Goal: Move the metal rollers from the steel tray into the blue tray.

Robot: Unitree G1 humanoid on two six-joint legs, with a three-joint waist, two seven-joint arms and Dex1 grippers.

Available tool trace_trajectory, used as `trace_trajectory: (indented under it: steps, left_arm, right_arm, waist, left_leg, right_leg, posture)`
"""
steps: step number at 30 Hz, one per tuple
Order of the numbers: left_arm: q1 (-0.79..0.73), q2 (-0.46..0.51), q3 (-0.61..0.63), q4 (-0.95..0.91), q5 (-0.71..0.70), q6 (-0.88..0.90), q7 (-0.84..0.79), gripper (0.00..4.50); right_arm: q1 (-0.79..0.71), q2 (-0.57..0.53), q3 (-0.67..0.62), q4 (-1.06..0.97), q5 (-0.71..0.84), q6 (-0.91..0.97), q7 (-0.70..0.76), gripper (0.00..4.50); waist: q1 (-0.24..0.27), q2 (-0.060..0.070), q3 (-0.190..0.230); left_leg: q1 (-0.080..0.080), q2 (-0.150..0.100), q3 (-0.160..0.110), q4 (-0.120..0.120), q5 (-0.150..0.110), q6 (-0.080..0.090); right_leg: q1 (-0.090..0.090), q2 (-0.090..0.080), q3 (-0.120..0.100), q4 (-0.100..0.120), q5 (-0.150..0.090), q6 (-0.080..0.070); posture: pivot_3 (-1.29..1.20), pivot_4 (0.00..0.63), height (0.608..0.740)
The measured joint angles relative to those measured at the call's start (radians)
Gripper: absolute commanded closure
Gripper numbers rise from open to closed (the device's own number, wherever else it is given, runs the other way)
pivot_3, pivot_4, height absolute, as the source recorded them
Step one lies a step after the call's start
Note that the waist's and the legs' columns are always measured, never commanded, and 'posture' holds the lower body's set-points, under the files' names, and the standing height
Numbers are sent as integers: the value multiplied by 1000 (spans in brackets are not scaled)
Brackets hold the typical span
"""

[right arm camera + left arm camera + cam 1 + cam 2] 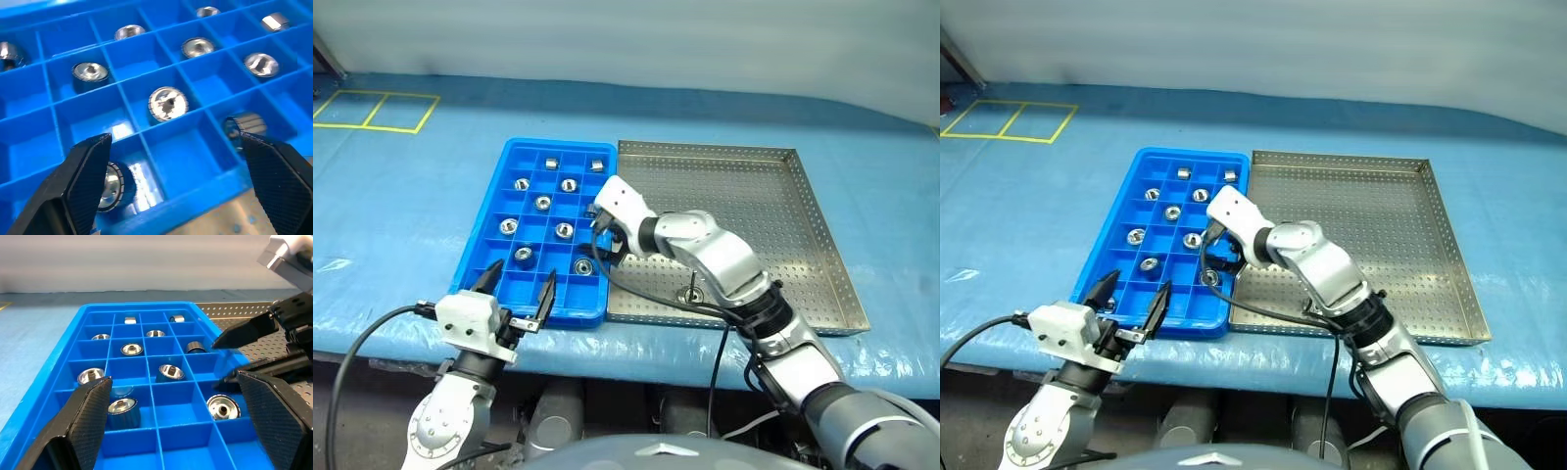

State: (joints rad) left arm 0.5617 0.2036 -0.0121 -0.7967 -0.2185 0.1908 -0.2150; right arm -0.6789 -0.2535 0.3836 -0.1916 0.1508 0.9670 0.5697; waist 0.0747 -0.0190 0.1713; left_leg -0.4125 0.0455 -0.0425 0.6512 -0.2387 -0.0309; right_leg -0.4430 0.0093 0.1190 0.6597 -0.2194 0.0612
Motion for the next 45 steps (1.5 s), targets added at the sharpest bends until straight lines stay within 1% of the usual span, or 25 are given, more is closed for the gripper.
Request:
trace_trajectory:
  steps: [3,7,10,15,23,29,32,35,37,39,45]
  left_arm:
    - [-28,2,-6,14,-16,11,-13,0]
    - [-76,21,-8,45,-33,30,-39,0]
    - [-111,29,-11,54,-43,44,-57,0]
    - [-149,42,-18,82,-68,62,-82,0]
    - [-169,57,-17,91,-78,72,-103,0]
    - [-166,57,-17,91,-78,84,-112,0]
    - [-162,57,-18,91,-77,85,-112,0]
    - [-156,57,-20,90,-77,85,-112,0]
    - [-149,57,-20,90,-77,85,-112,0]
    - [-138,59,-20,90,-77,87,-113,0]
    - [-93,119,-35,78,-85,113,-148,0]
  right_arm:
    - [32,-50,-68,-92,9,89,-29,46]
    - [93,-101,-123,-193,33,252,-57,46]
    - [136,-122,-152,-279,55,354,-79,46]
    - [205,-123,-192,-398,92,493,-120,46]
    - [306,-130,-199,-466,123,577,-171,46]
    - [345,-137,-196,-466,138,590,-192,46]
    - [357,-144,-187,-462,147,586,-198,622]
    - [368,-145,-173,-456,150,571,-202,1546]
    - [370,-146,-164,-448,153,565,-206,2264]
    - [370,-146,-157,-443,153,559,-207,2797]
    - [347,-143,-153,-408,157,533,-206,2794]
  waist:
    - [-12,0,0]
    - [-44,0,0]
    - [-75,0,0]
    - [-112,0,0]
    - [-143,0,-1]
    - [-146,0,-1]
    - [-146,0,-1]
    - [-144,0,-1]
    - [-143,0,-1]
    - [-142,0,-1]
    - [-140,0,-1]
  left_leg:
    - [0,0,0,0,0,0]
    - [0,0,0,0,0,0]
    - [1,0,0,0,0,0]
    - [1,0,0,0,0,0]
    - [1,0,0,2,0,0]
    - [1,0,0,2,0,0]
    - [1,0,0,2,0,0]
    - [1,0,0,2,0,0]
    - [1,0,0,2,0,0]
    - [1,0,0,2,0,0]
    - [1,0,0,2,0,0]
  right_leg:
    - [0,0,0,0,0,0]
    - [0,0,0,1,0,0]
    - [0,0,1,1,0,0]
    - [1,0,1,2,0,1]
    - [2,0,1,2,1,2]
    - [2,0,1,2,1,2]
    - [2,0,1,2,1,2]
    - [2,0,1,2,1,2]
    - [2,0,1,2,1,2]
    - [2,0,1,2,1,2]
    - [2,0,1,2,1,2]
  posture:
    - [128,150,740]
    - [80,150,740]
    - [38,150,740]
    - [8,150,740]
    - [0,150,740]
    - [18,150,740]
    - [27,150,740]
    - [43,150,740]
    - [43,150,740]
    - [61,150,740]
    - [101,150,740]
